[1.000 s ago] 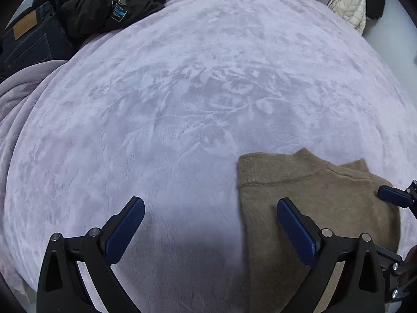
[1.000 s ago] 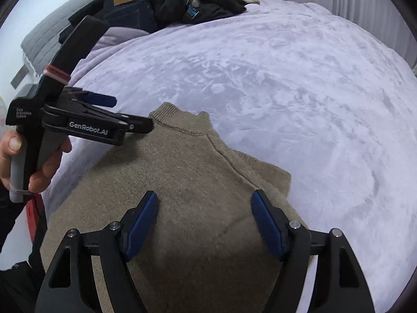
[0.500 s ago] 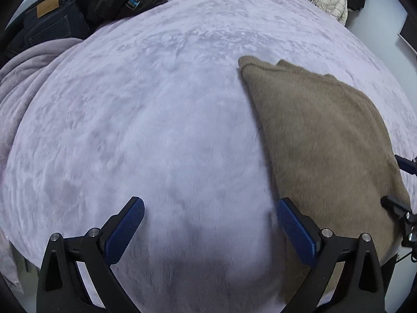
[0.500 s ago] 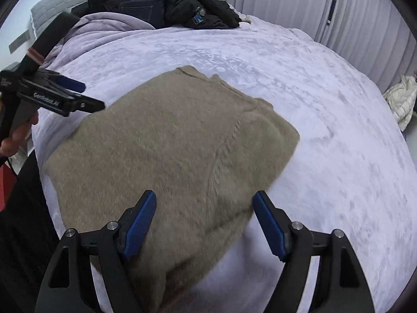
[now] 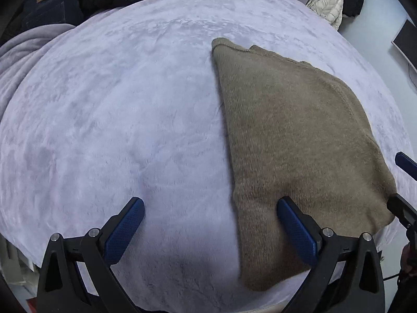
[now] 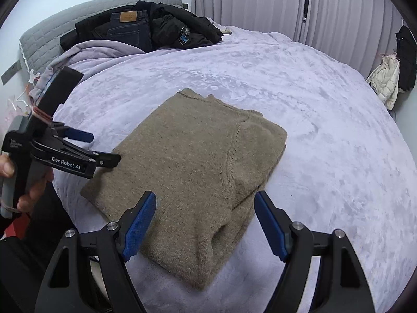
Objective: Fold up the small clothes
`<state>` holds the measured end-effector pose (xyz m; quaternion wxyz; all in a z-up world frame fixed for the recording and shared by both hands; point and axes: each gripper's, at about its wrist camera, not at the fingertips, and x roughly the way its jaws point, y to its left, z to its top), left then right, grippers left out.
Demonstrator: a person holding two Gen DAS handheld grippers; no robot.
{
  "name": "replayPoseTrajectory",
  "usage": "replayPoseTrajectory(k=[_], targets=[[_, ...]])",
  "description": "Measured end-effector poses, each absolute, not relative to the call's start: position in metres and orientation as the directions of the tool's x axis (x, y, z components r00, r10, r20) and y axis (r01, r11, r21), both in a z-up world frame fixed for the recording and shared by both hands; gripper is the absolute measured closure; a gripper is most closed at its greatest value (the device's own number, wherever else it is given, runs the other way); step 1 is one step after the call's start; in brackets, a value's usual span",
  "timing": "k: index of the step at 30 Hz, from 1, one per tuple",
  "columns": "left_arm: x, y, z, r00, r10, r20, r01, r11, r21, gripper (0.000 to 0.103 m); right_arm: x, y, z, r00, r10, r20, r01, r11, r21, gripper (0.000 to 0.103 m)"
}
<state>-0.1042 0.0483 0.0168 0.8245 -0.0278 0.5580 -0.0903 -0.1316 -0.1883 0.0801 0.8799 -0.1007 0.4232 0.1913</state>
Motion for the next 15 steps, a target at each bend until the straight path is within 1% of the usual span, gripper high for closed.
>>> replayPoseTrajectory(k=[3, 5, 9, 11, 13, 14, 15], targets=[[-0.121, 0.054, 0.013, 0.350, -0.208, -0.913, 0.128, 0.977, -0.174, 0.000, -0.147, -0.193, 0.080, 0.568, 0.246, -0.785, -0.418, 0.908, -0.018, 0.023], [-0.125, 0.059, 0.022, 0.358, -0.231, -0.904, 0.119, 0.972, -0.202, 0.001, -0.157, -0.196, 0.082, 0.575, 0.249, -0.779, -0.417, 0.909, -0.017, 0.023], [-0.119, 0.050, 0.051, 0.425, -0.282, -0.860, 0.164, 0.958, -0.233, 0.001, -0.174, -0.189, 0.095, 0.559, 0.410, -0.721, -0.539, 0.840, 0.059, 0.023], [-0.112, 0.035, 0.047, 0.404, -0.267, -0.875, 0.190, 0.960, -0.205, 0.001, -0.173, -0.178, 0.091, 0.528, 0.455, -0.717, -0.589, 0.804, 0.076, 0.023], [-0.112, 0.020, 0.030, 0.357, -0.196, -0.913, 0.205, 0.970, -0.128, 0.000, -0.166, -0.169, 0.074, 0.504, 0.430, -0.748, -0.595, 0.801, 0.060, 0.023], [-0.114, 0.016, 0.018, 0.334, -0.156, -0.930, 0.204, 0.975, -0.091, 0.000, -0.161, -0.167, 0.061, 0.500, 0.378, -0.779, -0.572, 0.820, 0.031, 0.023], [-0.117, 0.017, 0.012, 0.325, -0.167, -0.931, 0.198, 0.974, -0.106, 0.000, -0.158, -0.170, 0.050, 0.491, 0.344, -0.801, -0.552, 0.834, 0.020, 0.023]])
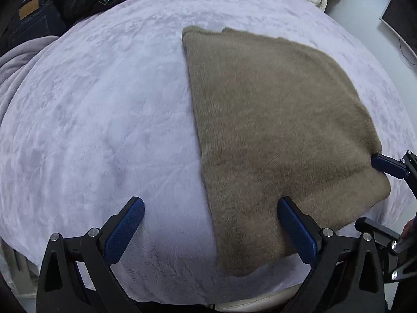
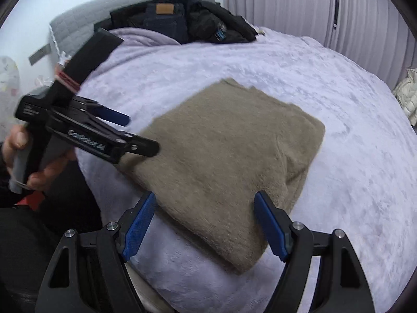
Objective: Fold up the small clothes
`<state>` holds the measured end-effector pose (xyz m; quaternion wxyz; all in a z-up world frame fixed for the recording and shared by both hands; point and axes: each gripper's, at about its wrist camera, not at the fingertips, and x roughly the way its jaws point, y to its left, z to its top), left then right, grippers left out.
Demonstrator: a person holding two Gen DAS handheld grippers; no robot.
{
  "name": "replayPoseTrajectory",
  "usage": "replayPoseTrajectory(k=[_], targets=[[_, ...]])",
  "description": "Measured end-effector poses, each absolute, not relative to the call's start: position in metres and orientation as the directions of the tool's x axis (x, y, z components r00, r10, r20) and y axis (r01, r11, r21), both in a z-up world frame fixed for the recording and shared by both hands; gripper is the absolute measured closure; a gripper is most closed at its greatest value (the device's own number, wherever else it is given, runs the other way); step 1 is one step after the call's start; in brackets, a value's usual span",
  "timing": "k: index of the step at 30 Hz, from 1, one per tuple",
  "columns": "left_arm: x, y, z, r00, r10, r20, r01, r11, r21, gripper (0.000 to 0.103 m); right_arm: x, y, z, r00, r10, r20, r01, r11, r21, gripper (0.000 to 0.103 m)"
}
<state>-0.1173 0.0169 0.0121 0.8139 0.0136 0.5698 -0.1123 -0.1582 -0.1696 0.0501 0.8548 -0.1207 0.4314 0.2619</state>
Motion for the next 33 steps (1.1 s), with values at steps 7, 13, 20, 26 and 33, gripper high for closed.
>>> replayPoseTrajectory(k=[7, 13, 20, 26, 33], targets=[[-0.119, 0.019, 0.012, 0.333, -0.183, -0.925, 0.188, 0.974, -0.125, 0.000, -0.170, -0.184, 0.055, 0.479, 0.402, -0.781, -0.560, 0.824, 0.081, 0.022], [-0.120, 0.020, 0.014, 0.337, -0.174, -0.925, 0.181, 0.976, -0.117, 0.000, -0.121, -0.172, 0.082, 0.551, 0.378, -0.744, -0.588, 0.808, -0.025, 0.022], [-0.123, 0.022, 0.013, 0.329, -0.180, -0.927, 0.182, 0.975, -0.125, 0.000, -0.096, -0.160, 0.039, 0.519, 0.277, -0.809, -0.593, 0.798, -0.108, 0.023], [-0.123, 0.020, 0.015, 0.330, -0.172, -0.928, 0.206, 0.973, -0.107, 0.000, -0.140, -0.185, 0.030, 0.553, 0.237, -0.799, -0.534, 0.836, -0.122, 0.022], [-0.098, 0.006, 0.075, 0.486, -0.128, -0.864, 0.234, 0.972, -0.013, 0.000, -0.164, -0.209, 0.077, 0.596, 0.280, -0.753, -0.505, 0.859, -0.080, 0.022]])
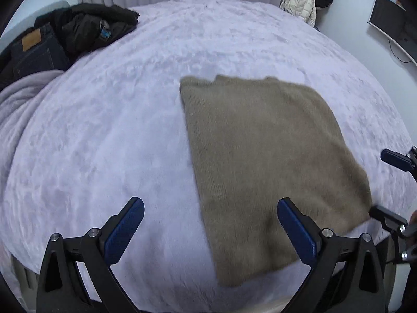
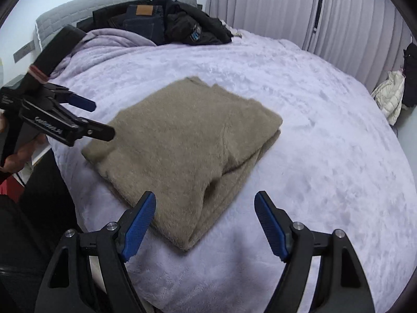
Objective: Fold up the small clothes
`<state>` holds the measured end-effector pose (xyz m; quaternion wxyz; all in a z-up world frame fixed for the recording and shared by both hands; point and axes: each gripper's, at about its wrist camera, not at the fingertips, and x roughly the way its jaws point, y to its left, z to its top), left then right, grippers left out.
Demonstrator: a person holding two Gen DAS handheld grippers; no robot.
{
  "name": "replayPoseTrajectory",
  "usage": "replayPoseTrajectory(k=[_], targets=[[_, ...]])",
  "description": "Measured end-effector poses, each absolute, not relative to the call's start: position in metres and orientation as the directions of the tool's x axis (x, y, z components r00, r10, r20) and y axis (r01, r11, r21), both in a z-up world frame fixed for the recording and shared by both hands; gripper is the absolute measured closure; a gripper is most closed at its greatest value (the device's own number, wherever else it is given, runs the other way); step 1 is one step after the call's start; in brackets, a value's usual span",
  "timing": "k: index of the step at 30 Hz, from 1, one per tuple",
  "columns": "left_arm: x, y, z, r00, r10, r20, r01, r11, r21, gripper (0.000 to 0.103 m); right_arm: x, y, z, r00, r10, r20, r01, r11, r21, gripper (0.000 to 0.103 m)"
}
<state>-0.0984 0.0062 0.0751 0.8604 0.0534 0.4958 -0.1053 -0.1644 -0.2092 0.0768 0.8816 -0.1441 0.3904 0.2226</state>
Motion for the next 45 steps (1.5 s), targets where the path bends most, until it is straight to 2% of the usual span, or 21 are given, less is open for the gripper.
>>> replayPoseTrajectory(k=[3, 6, 10, 15, 19, 22, 26, 29, 31, 32, 34, 39, 41, 45], targets=[[-0.053, -0.007, 0.075, 0.501, -0.044, -0.864, 0.186, 0.981, 0.057, 0.000, -0.144, -0.200, 0.098, 0.602, 0.356, -0.714, -0.553, 0.831, -0.051, 0.021], [-0.019, -0.015, 0.050, 0.447, 0.015, -0.894, 0.172, 0.980, 0.102, 0.000, -0.114, -0.180, 0.086, 0.529, 0.416, -0.740, -0.615, 0.789, 0.004, 0.021], [-0.017, -0.016, 0.030, 0.419, -0.003, -0.908, 0.177, 0.981, 0.078, 0.000, -0.085, -0.163, 0.044, 0.460, 0.337, -0.822, -0.598, 0.802, -0.005, 0.020], [-0.021, -0.021, 0.025, 0.438, 0.001, -0.899, 0.200, 0.975, 0.099, 0.000, -0.087, -0.173, 0.036, 0.462, 0.370, -0.806, -0.582, 0.812, 0.039, 0.019], [-0.032, -0.009, 0.030, 0.420, -0.026, -0.907, 0.197, 0.978, 0.063, 0.000, -0.105, -0.187, 0.038, 0.478, 0.336, -0.812, -0.560, 0.828, 0.013, 0.019], [-0.055, -0.004, 0.052, 0.441, -0.024, -0.897, 0.195, 0.978, 0.070, 0.000, -0.125, -0.207, 0.045, 0.474, 0.282, -0.834, -0.509, 0.861, 0.001, 0.019], [-0.090, -0.014, 0.077, 0.470, -0.065, -0.880, 0.260, 0.963, 0.068, 0.000, -0.158, -0.226, 0.081, 0.553, 0.273, -0.787, -0.463, 0.886, -0.017, 0.019], [-0.104, -0.024, 0.076, 0.443, -0.102, -0.891, 0.295, 0.955, 0.037, 0.000, -0.168, -0.219, 0.101, 0.570, 0.274, -0.775, -0.462, 0.886, -0.027, 0.018], [-0.104, -0.028, 0.065, 0.437, -0.033, -0.899, 0.260, 0.961, 0.092, 0.000, -0.168, -0.206, 0.105, 0.570, 0.284, -0.771, -0.485, 0.874, -0.037, 0.018], [-0.102, -0.026, 0.056, 0.423, 0.009, -0.906, 0.235, 0.965, 0.119, 0.000, -0.167, -0.197, 0.104, 0.578, 0.276, -0.768, -0.497, 0.866, -0.063, 0.018], [-0.100, -0.018, 0.043, 0.389, -0.008, -0.921, 0.210, 0.974, 0.080, 0.000, -0.159, -0.181, 0.090, 0.582, 0.234, -0.779, -0.503, 0.856, -0.119, 0.019], [-0.114, -0.009, 0.029, 0.355, -0.015, -0.935, 0.187, 0.981, 0.055, 0.000, -0.135, -0.180, 0.037, 0.481, 0.124, -0.868, -0.445, 0.887, -0.120, 0.019], [-0.125, -0.011, 0.035, 0.365, 0.007, -0.931, 0.194, 0.978, 0.084, 0.000, -0.137, -0.199, 0.039, 0.451, 0.187, -0.873, -0.400, 0.916, -0.011, 0.018], [-0.142, -0.019, 0.051, 0.389, -0.015, -0.921, 0.223, 0.972, 0.079, 0.000, -0.161, -0.210, 0.066, 0.512, 0.159, -0.844, -0.382, 0.923, -0.058, 0.018]])
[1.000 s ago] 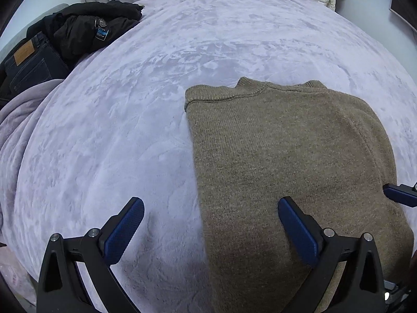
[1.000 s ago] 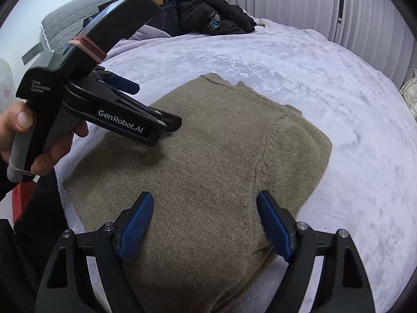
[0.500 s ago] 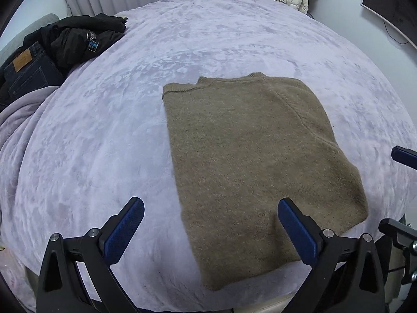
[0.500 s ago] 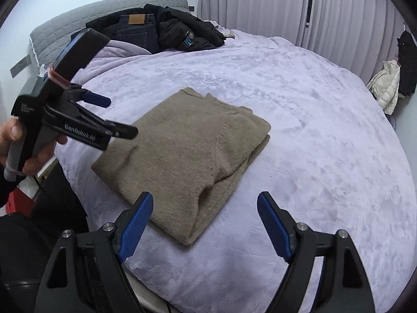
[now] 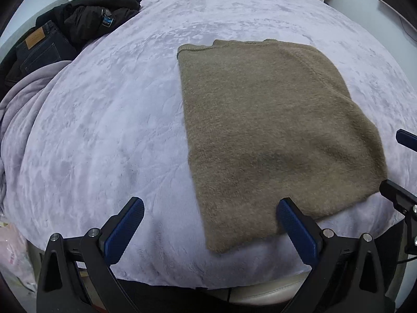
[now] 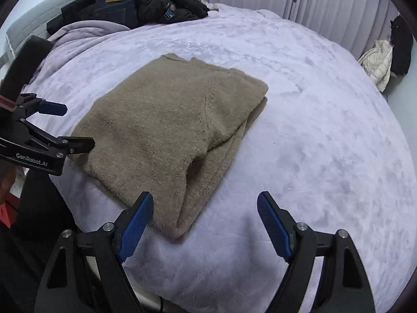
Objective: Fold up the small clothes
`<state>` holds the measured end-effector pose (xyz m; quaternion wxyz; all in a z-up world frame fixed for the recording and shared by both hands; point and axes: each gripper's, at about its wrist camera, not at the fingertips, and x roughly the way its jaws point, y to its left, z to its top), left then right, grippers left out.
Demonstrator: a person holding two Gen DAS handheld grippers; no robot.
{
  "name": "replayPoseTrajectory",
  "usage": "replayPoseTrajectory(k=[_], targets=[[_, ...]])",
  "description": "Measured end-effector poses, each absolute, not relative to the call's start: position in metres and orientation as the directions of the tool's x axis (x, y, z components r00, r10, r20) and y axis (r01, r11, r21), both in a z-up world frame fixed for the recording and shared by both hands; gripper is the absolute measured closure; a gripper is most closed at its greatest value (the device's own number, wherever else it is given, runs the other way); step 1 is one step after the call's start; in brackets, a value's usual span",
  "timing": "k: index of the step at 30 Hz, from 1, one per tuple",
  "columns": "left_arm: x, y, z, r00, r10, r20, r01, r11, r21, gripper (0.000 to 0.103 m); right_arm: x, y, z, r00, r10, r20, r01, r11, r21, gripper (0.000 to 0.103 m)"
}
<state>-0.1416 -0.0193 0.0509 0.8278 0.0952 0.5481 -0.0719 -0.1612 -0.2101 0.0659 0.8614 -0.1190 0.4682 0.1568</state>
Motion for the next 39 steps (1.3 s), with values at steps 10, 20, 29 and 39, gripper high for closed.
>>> replayPoseTrajectory(k=[10, 20, 29, 39], targets=[[-0.147, -0.032, 0.063, 0.412, -0.026, -0.911, 0.206, 0.976, 0.065, 0.000, -0.174, -0.184, 0.083, 0.477, 0.196, -0.857, -0.421, 0.906, -0.027, 0.018], [-0.147, -0.038, 0.046, 0.379, -0.055, -0.924, 0.201, 0.979, 0.024, 0.000, -0.163, -0.182, 0.070, 0.444, 0.154, -0.883, -0.391, 0.920, -0.036, 0.018], [-0.140, -0.035, 0.039, 0.370, -0.016, -0.929, 0.164, 0.985, 0.049, 0.000, -0.156, -0.181, 0.057, 0.411, 0.105, -0.905, -0.396, 0.915, -0.074, 0.018], [-0.136, -0.033, 0.036, 0.369, 0.000, -0.929, 0.151, 0.987, 0.060, 0.000, -0.147, -0.187, 0.056, 0.403, 0.093, -0.910, -0.370, 0.927, -0.069, 0.018]])
